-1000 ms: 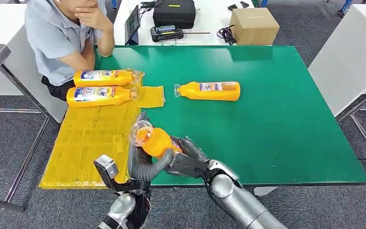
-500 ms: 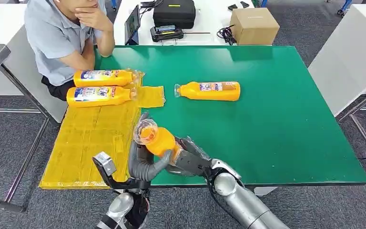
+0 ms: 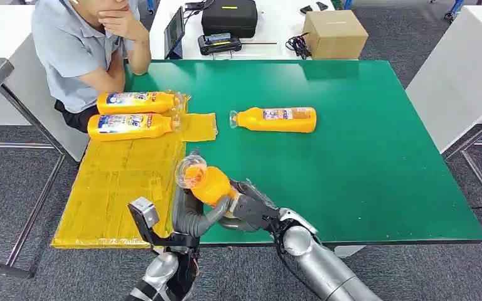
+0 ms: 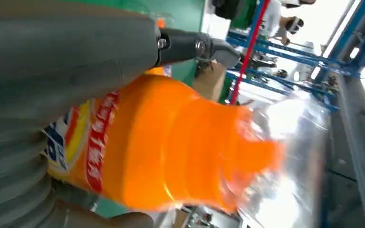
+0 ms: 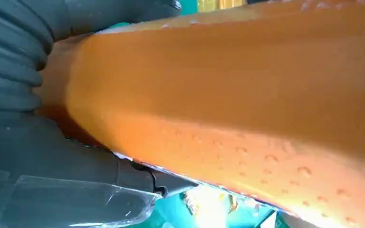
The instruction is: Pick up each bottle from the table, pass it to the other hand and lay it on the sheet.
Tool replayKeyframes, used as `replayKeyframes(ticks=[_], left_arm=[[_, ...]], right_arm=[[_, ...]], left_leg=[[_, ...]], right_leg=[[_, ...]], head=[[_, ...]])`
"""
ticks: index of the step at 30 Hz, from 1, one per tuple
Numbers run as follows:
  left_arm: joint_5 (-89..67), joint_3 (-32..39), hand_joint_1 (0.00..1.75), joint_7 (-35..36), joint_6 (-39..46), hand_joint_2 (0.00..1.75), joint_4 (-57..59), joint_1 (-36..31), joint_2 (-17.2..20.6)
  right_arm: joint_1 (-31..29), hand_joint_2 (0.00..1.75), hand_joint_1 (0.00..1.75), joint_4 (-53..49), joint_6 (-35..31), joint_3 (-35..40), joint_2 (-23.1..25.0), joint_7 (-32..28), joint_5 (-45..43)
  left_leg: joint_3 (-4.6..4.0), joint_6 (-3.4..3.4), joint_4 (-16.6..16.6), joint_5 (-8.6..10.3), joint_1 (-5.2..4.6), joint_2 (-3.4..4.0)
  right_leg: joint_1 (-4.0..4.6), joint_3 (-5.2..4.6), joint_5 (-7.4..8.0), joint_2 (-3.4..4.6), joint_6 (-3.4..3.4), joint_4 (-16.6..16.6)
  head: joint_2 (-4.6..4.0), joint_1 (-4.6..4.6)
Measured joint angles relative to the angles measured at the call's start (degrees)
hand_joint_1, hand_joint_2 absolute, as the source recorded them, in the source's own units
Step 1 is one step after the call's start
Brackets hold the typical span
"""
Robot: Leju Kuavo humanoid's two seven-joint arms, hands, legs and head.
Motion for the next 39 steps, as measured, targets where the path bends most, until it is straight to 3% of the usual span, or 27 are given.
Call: replayKeyframes(ticks=[16,17,36,37,38,39], left_arm=[[-4.3,0.2,0.03,-3.3,6.5,1.75,10.0,-3.0,-1.4],[-4.3,0.3,1.71,-3.3,6.5,1.75,10.1,-3.0,-1.4],[1.9,3.5,1.75,-0.6,1.5,1.75,6.4,-2.2,-2.0],[2.2,3.6,1.75,-0.3,1.1,1.75,5.9,-2.0,-2.0],[2.6,3.8,1.75,0.2,0.8,1.75,5.5,-1.8,-2.0],[3.1,3.9,1.75,0.6,0.4,1.75,5.1,-1.6,-2.0]], right_arm=[[-0.2,1.75,1.75,-0.5,-1.7,0.3,0.2,0.4,0.7],[-0.2,1.75,1.75,-0.5,-1.8,0.3,0.2,0.4,0.7],[-1.4,1.75,1.75,-0.4,-2.9,0.7,1.3,1.5,2.6],[-1.5,1.75,1.41,-0.3,-3.3,0.8,1.4,1.5,3.1],[-1.6,1.75,0.28,-0.2,-3.6,0.9,1.5,1.5,3.4],[-1.6,1.75,0.0,-0.1,-4.1,0.9,1.5,1.5,3.9]], left_leg=[[-0.01,0.0,0.0,0.0,0.0,0.0],[-0.01,0.0,0.0,0.0,0.0,0.0],[-0.02,0.0,0.0,0.0,0.0,0.0],[-0.02,0.0,0.0,0.0,0.0,0.0],[-0.02,0.0,0.0,0.0,0.0,0.0],[-0.02,0.0,0.0,0.0,0.0,0.0]], right_leg=[[0.0,0.0,0.0,0.0,0.0,0.0],[0.0,0.0,0.0,0.0,0.0,0.0],[0.0,-0.01,0.0,0.0,0.0,0.0],[0.0,-0.02,0.0,0.0,0.0,0.0],[0.0,-0.02,0.0,0.0,0.0,0.0],[0.0,-0.02,0.0,0.0,0.0,0.0]], head=[[0.0,0.0],[0.0,0.0],[0.0,0.0],[0.0,0.0],[0.0,0.0],[0.0,0.0]])
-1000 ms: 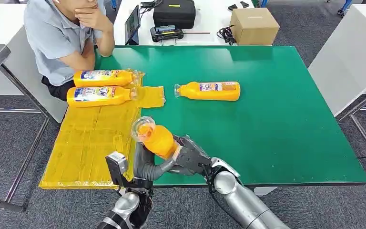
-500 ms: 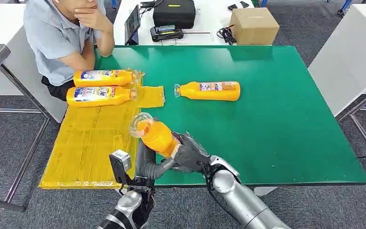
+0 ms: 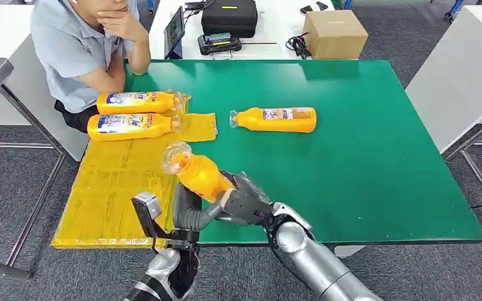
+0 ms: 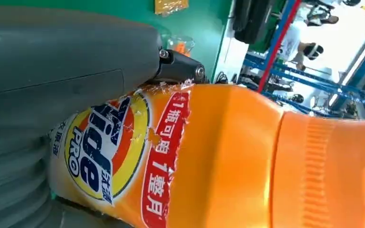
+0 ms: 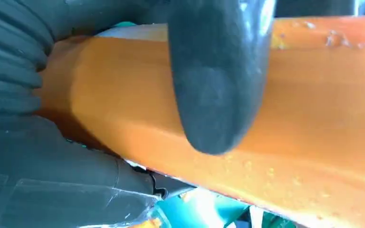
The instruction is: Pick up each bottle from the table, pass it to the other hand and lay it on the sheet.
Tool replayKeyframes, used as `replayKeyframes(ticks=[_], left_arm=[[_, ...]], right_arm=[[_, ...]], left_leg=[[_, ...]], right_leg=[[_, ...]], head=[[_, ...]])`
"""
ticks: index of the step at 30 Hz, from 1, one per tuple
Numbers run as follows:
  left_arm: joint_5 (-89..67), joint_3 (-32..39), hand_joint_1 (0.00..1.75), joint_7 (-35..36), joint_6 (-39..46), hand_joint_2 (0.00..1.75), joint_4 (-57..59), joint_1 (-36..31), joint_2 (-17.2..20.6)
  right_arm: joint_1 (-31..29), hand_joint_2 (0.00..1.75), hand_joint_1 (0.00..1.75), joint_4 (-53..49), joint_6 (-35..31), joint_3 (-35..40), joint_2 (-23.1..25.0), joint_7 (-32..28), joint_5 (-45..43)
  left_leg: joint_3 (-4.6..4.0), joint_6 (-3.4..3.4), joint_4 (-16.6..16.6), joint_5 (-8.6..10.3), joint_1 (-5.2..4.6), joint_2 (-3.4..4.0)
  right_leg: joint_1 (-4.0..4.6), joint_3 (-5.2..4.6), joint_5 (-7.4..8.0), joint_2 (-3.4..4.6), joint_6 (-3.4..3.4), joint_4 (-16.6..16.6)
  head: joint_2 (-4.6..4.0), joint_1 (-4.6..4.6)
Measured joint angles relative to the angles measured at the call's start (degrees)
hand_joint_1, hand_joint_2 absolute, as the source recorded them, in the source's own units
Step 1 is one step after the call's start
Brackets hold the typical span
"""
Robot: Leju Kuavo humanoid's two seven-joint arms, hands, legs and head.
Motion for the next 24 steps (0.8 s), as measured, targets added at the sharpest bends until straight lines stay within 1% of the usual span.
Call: replayKeyframes(ticks=[4,7,12,13,17,20,21,22,24], left_arm=[[0.8,0.2,1.75,0.7,-1.2,1.75,-1.0,0.8,0.2],[1.3,0.5,1.75,0.7,-1.1,1.75,-1.9,1.2,0.3],[1.3,0.9,1.75,0.7,-0.4,1.75,-3.3,1.3,0.5],[1.1,0.9,1.75,0.7,0.1,1.75,-3.6,1.4,0.5],[0.0,1.4,1.75,1.1,2.8,1.75,-5.0,1.8,0.7],[-0.9,1.6,1.75,1.7,4.3,1.75,-6.0,2.1,0.7],[-1.8,1.7,1.75,1.7,5.4,1.75,-6.2,2.2,0.7],[-4.1,1.8,1.75,1.4,8.1,1.75,-6.3,2.3,0.8],[-6.7,1.8,1.75,1.0,10.4,1.75,-6.3,2.3,0.8]], right_arm=[[0.0,1.75,0.0,0.4,-2.1,0.3,0.1,0.5,2.6],[0.0,1.75,0.0,1.1,-7.2,0.9,0.2,2.1,7.3],[0.1,1.75,0.0,2.3,-9.3,1.2,0.0,3.0,9.5],[0.2,1.75,0.0,2.4,-10.9,1.3,0.0,3.6,11.5],[1.0,1.75,0.0,2.6,-21.5,1.9,-0.1,7.5,24.0],[1.7,1.75,0.0,2.5,-27.6,2.2,-0.3,10.3,31.8],[1.9,1.75,0.0,2.5,-28.8,2.2,-0.4,11.1,33.8],[2.6,1.75,0.0,2.2,-29.7,1.9,-0.3,11.1,33.8],[3.4,1.75,0.0,1.7,-30.3,1.4,-0.4,10.7,33.7]], left_leg=[[0.0,0.0,0.0,0.0,0.0,0.0],[-0.01,0.0,0.0,0.0,0.0,0.0],[-0.02,0.0,0.0,0.0,0.0,0.02],[-0.02,0.0,0.0,0.0,0.0,0.01],[-0.03,0.0,0.0,0.0,0.0,-0.01],[-0.03,0.0,0.0,0.0,0.0,-0.01],[-0.03,0.0,0.0,0.0,0.0,-0.01],[-0.03,0.0,0.0,0.0,0.0,-0.03],[-0.04,0.0,0.0,0.0,0.0,-0.04]], right_leg=[[0.0,0.0,0.0,0.0,0.0,0.0],[0.0,-0.01,0.0,0.0,0.0,0.0],[0.0,-0.02,0.0,0.01,0.0,0.0],[0.0,-0.02,0.0,0.0,0.0,0.0],[0.0,-0.04,0.0,0.0,0.0,0.0],[0.0,-0.04,0.0,-0.01,0.0,0.0],[0.0,-0.04,0.0,-0.01,0.0,0.0],[0.0,-0.04,0.0,-0.02,0.0,0.0],[0.0,-0.04,-0.01,-0.03,-0.01,0.0]], head=[[0.0,-0.02],[0.0,-0.04],[0.0,-0.02],[0.0,0.0],[0.0,0.0],[0.0,0.0],[0.0,0.0],[0.0,0.0],[0.0,0.02]])
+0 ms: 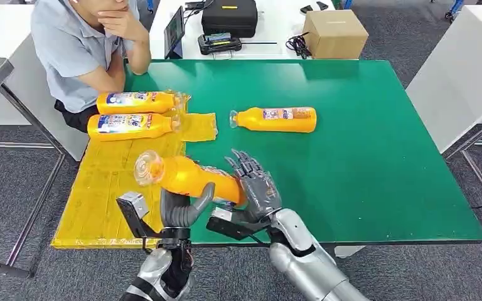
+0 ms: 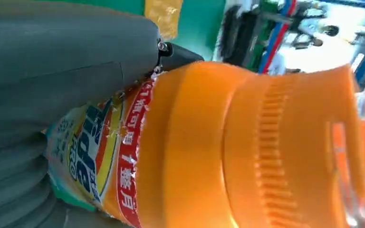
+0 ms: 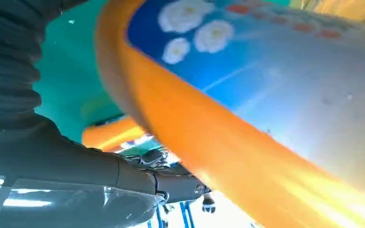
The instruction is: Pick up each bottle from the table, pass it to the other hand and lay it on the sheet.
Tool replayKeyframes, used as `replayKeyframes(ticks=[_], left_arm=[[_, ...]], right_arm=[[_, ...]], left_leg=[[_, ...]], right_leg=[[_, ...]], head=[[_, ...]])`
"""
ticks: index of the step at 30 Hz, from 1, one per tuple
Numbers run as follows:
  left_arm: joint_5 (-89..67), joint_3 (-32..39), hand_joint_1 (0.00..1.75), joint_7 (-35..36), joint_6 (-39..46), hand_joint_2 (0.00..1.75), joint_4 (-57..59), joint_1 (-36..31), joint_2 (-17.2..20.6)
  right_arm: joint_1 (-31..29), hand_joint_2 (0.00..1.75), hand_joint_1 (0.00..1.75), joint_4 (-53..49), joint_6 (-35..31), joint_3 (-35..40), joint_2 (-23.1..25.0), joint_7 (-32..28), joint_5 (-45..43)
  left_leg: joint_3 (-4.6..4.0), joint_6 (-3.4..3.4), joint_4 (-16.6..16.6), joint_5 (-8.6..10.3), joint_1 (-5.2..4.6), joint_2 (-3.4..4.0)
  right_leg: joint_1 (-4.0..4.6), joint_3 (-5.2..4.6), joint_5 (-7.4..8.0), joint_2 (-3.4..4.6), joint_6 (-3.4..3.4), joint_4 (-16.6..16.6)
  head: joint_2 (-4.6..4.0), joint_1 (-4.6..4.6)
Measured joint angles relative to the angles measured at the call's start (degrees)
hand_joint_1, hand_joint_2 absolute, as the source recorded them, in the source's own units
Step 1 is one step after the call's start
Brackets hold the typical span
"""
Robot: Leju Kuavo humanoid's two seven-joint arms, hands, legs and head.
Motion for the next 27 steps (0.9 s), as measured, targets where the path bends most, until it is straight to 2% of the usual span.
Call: replayKeyframes(ticks=[4,7,14,21,25,27], left_arm=[[-11.3,0.3,1.75,0.3,8.9,1.75,0.5,0.0,0.5],[-25.3,0.4,1.75,4.8,13.6,1.75,1.4,-0.3,1.2],[-41.8,3.3,1.75,10.1,14.9,1.75,3.6,-1.8,2.7],[-35.0,7.4,1.75,9.4,5.8,1.75,2.1,-1.6,2.5],[-33.0,8.4,1.75,8.4,4.7,1.75,1.1,-1.4,2.1],[-37.9,8.5,1.75,8.0,9.1,1.75,0.8,-1.4,2.1]], right_arm=[[2.4,1.75,0.0,-2.0,-1.4,-2.7,-0.5,-0.6,-0.4],[4.2,1.75,0.0,-3.7,-0.5,-5.3,-0.7,-2.2,-1.7],[7.4,1.75,0.0,-6.8,2.0,-9.2,-0.5,-4.2,-2.1],[9.1,1.75,0.0,-8.3,3.0,-11.1,0.3,-5.0,-2.6],[9.4,1.75,0.0,-8.4,3.0,-11.5,0.5,-5.3,-2.8],[9.7,1.75,0.0,-8.4,3.3,-11.7,0.6,-5.6,-3.2]], left_leg=[[-0.01,0.0,0.0,0.0,-0.01,0.02],[-0.01,0.0,0.0,0.0,-0.01,0.01],[-0.01,0.0,0.0,0.0,0.02,0.05],[-0.03,0.0,0.0,0.0,0.02,0.03],[-0.04,0.0,0.0,0.0,0.0,0.05],[-0.04,0.0,0.0,0.0,0.0,0.03]], right_leg=[[-0.01,-0.01,0.0,0.01,0.0,0.0],[-0.01,0.0,0.0,0.0,0.0,0.0],[0.01,-0.03,0.0,0.02,0.0,0.0],[0.01,-0.04,0.0,0.02,0.0,0.0],[-0.01,-0.05,0.0,0.03,0.0,0.0],[0.0,-0.04,0.0,0.02,0.0,0.0]], head=[[0.0,-0.02],[0.0,0.0],[0.0,-0.02],[0.0,0.0],[0.0,-0.02],[0.0,0.0]])
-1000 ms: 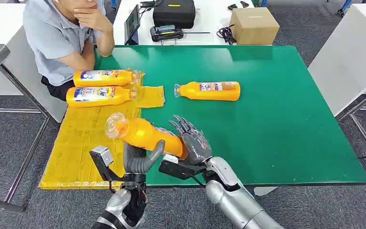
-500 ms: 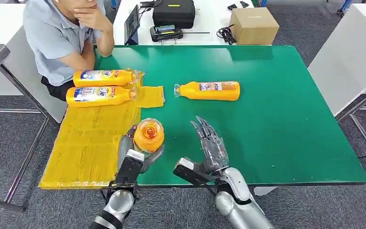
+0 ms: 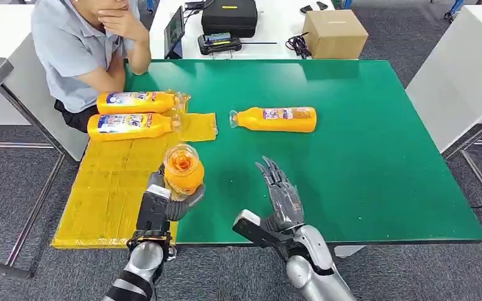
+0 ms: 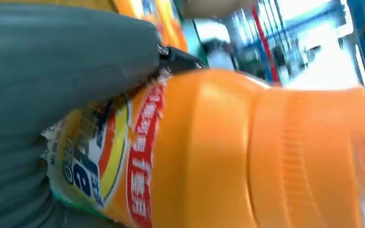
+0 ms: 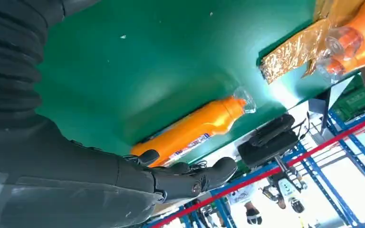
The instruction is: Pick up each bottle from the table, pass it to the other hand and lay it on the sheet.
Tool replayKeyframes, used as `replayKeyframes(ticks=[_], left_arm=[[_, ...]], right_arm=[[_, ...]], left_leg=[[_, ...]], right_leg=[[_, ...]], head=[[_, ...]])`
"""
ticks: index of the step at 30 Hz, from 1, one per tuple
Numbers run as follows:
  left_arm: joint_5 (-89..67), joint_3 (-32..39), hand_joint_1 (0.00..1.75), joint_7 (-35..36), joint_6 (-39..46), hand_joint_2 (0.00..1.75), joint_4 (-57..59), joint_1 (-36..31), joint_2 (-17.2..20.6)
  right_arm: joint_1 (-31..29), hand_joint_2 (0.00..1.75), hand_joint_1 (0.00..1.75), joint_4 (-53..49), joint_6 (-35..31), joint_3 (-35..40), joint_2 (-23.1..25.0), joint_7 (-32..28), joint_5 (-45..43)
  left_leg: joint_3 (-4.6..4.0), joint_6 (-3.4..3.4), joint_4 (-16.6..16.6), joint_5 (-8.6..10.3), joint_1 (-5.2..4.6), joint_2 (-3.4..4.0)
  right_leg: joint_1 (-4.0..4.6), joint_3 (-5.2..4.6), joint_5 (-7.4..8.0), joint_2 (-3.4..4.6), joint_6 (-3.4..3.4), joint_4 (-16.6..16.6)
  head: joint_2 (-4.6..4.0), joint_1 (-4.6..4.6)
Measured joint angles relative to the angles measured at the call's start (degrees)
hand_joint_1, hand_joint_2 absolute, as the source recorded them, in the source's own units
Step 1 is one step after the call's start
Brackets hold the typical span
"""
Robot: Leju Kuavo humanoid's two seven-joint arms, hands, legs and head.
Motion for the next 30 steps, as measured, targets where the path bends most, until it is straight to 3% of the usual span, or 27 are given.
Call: replayKeyframes(ticks=[3,8,16,22,30], left_arm=[[-16.6,-0.1,1.75,4.3,5.3,1.75,0.0,-0.2,0.3],[-42.3,-1.5,1.75,18.2,3.7,1.75,3.0,-2.5,1.9],[-55.4,-2.4,1.75,25.7,2.4,1.75,11.0,-6.1,4.2],[-59.8,-3.3,1.75,30.1,-6.0,1.75,14.8,-8.9,5.5],[-61.7,-3.5,1.75,31.7,-6.6,1.75,23.9,-14.8,7.4]], right_arm=[[0.3,1.75,0.0,-0.4,0.9,-0.4,0.1,-0.6,-0.7],[0.5,1.75,0.0,-1.3,4.2,-1.6,0.4,-2.1,-2.7],[0.6,1.75,0.0,-2.5,5.9,-2.9,0.5,-2.9,-3.8],[0.9,1.75,0.0,-3.0,7.6,-3.6,0.6,-3.2,-4.5],[0.5,1.75,0.0,-2.9,9.4,-4.0,1.0,-4.3,-6.0]], left_leg=[[0.0,0.0,0.0,0.0,0.0,0.0],[0.01,-0.01,0.0,0.01,0.01,0.02],[0.0,-0.02,0.0,0.02,0.01,0.02],[-0.01,-0.02,0.0,0.02,0.01,0.01],[0.02,-0.05,0.0,0.05,0.04,-0.01]], right_leg=[[0.01,0.0,0.0,0.0,0.0,0.0],[0.01,-0.01,0.0,0.01,0.0,0.0],[0.01,-0.01,0.0,0.01,0.0,0.0],[0.01,-0.01,0.0,0.01,0.0,0.0],[0.03,0.01,0.01,0.0,0.0,0.1]], head=[[0.0,-0.02],[0.0,-0.02],[0.0,-0.02],[0.0,0.0],[0.0,0.0]])
